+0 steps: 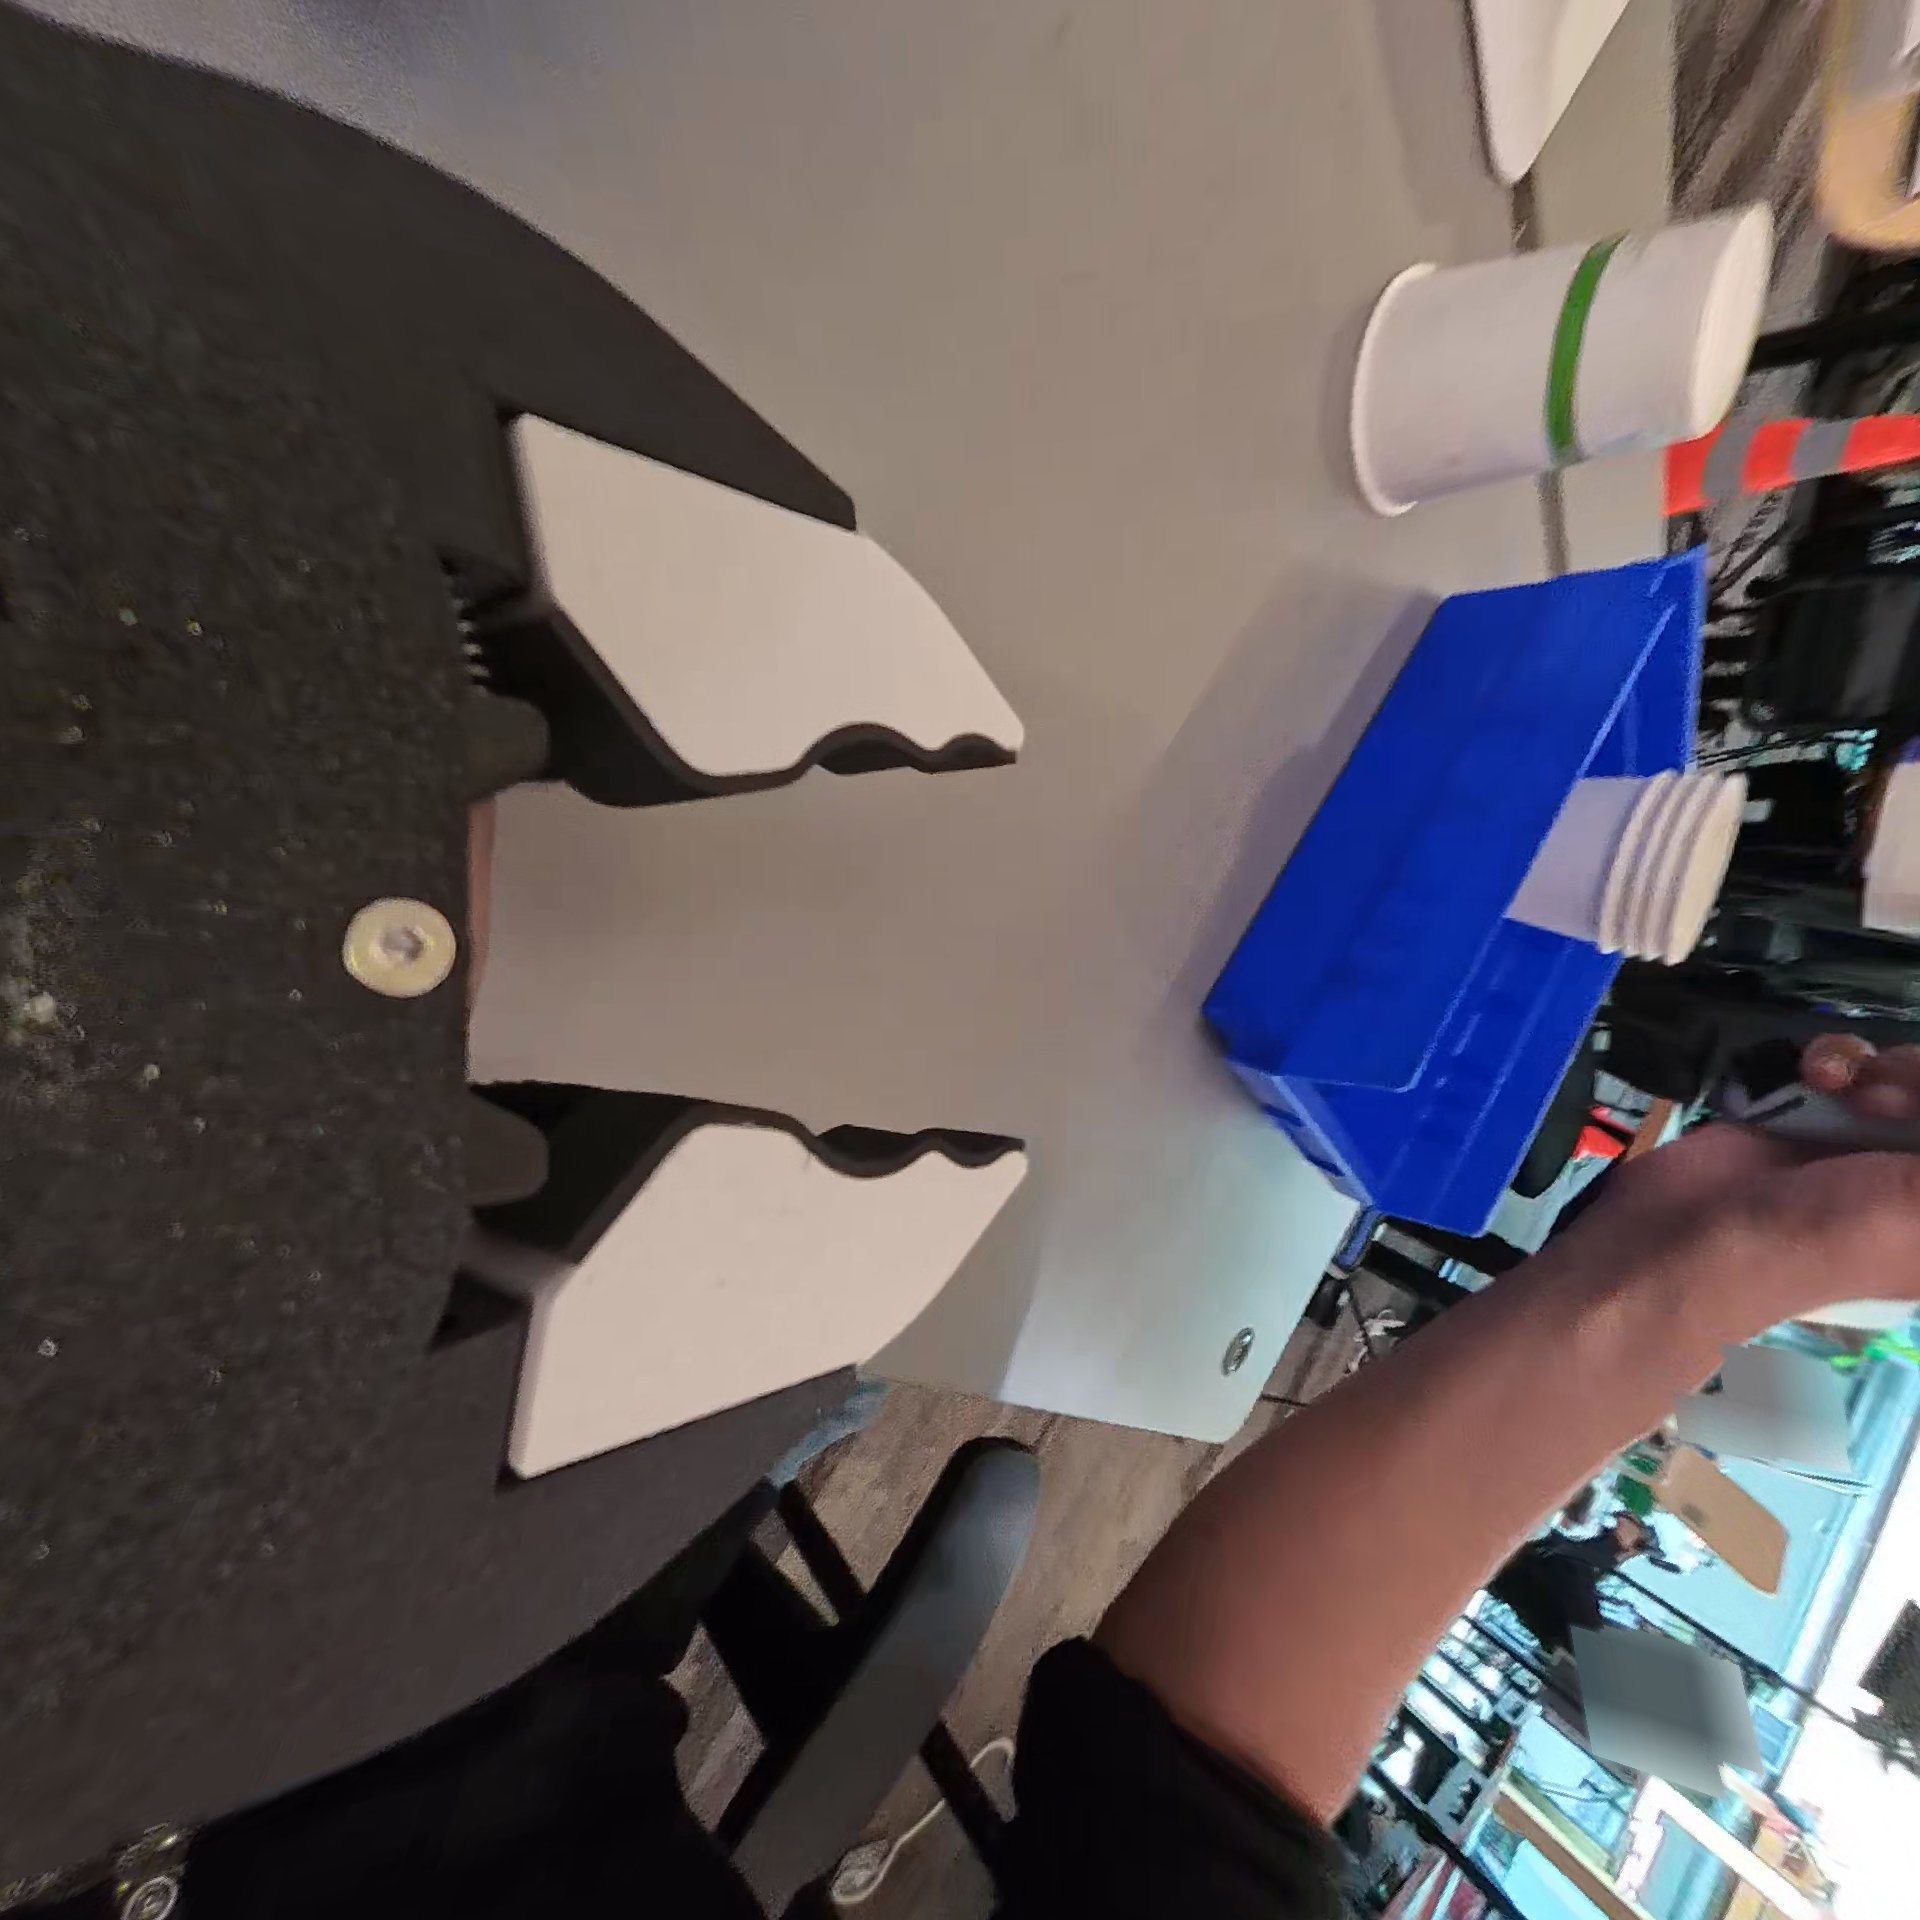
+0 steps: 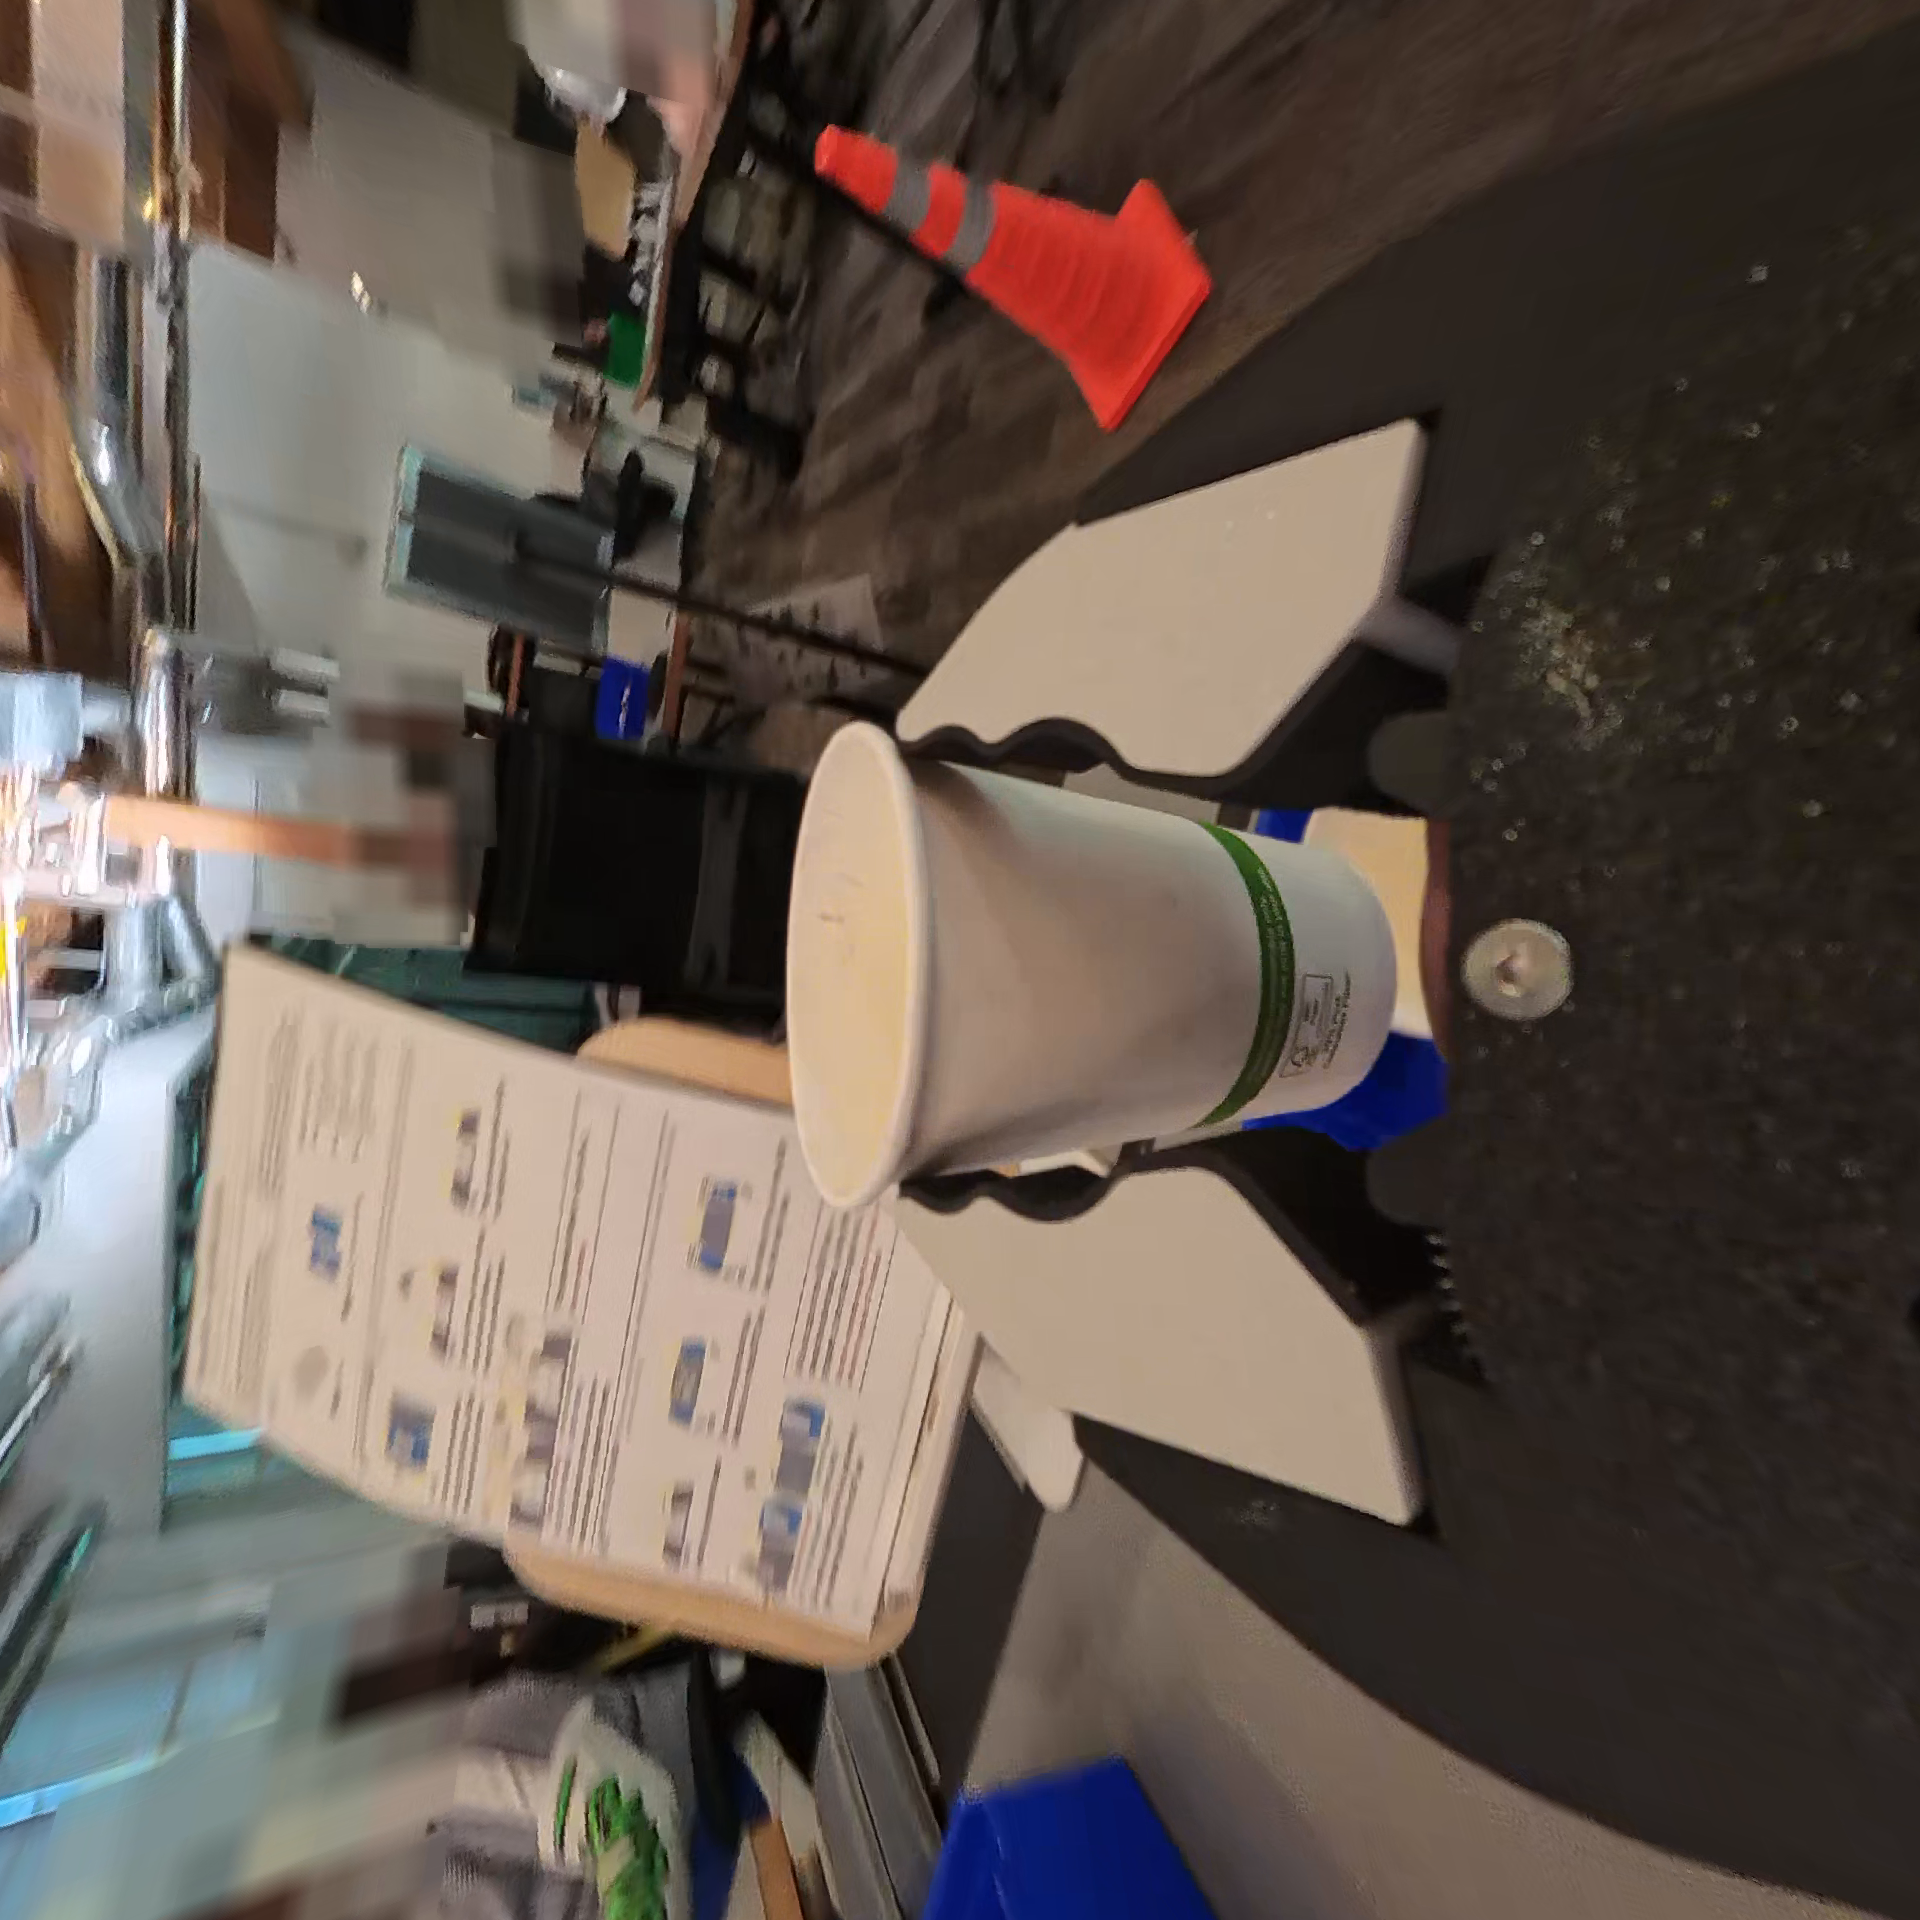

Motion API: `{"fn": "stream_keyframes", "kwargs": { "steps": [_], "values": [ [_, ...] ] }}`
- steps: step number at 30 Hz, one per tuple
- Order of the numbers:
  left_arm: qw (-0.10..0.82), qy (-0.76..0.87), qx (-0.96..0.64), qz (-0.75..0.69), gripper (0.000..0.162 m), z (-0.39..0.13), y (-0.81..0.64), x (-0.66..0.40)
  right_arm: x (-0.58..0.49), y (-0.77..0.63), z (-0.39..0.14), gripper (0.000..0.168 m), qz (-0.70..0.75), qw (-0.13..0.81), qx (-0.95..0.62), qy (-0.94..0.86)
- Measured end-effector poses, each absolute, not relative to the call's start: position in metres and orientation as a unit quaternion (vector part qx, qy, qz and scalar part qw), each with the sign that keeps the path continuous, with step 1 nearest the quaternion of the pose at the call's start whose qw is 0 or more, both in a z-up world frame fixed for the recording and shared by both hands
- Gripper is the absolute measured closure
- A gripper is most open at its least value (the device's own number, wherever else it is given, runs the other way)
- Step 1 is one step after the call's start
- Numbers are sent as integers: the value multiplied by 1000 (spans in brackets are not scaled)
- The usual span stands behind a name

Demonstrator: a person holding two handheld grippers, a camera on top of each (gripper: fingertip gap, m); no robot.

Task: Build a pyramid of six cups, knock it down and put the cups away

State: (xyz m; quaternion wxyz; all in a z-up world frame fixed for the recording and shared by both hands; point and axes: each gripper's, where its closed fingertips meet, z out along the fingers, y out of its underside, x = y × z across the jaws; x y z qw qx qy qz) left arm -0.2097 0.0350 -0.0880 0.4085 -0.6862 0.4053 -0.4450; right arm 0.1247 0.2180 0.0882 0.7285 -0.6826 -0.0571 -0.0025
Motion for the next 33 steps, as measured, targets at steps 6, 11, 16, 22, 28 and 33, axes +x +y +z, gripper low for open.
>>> {"fn": "stream_keyframes", "kwargs": {
  "steps": [6, 11, 16, 22, 28, 33],
  "values": [
    [398, 454, -680, -416, 97, -102, 22, -200, 175, 226, 34, 94, -15, 706, -707, 37],
    [395, 468, -678, -407, 97, -107, 20, -200, 181, 217, 1, 93, 14, 667, -742, 64],
    [374, 471, -683, -416, 96, -114, 18, -199, 176, 202, -33, 94, 42, 591, -804, 53],
    [370, 474, -683, -414, 95, -116, 17, -200, 166, 185, -49, 92, 61, 552, -831, 19],
    [392, 463, -684, -406, 96, -109, 23, -203, 111, 146, 1, 90, 39, 639, -765, -72],
    [432, 421, -700, -382, 97, -102, 44, -212, -33, 98, -34, 88, 158, 610, -758, -165]
  ]
}}
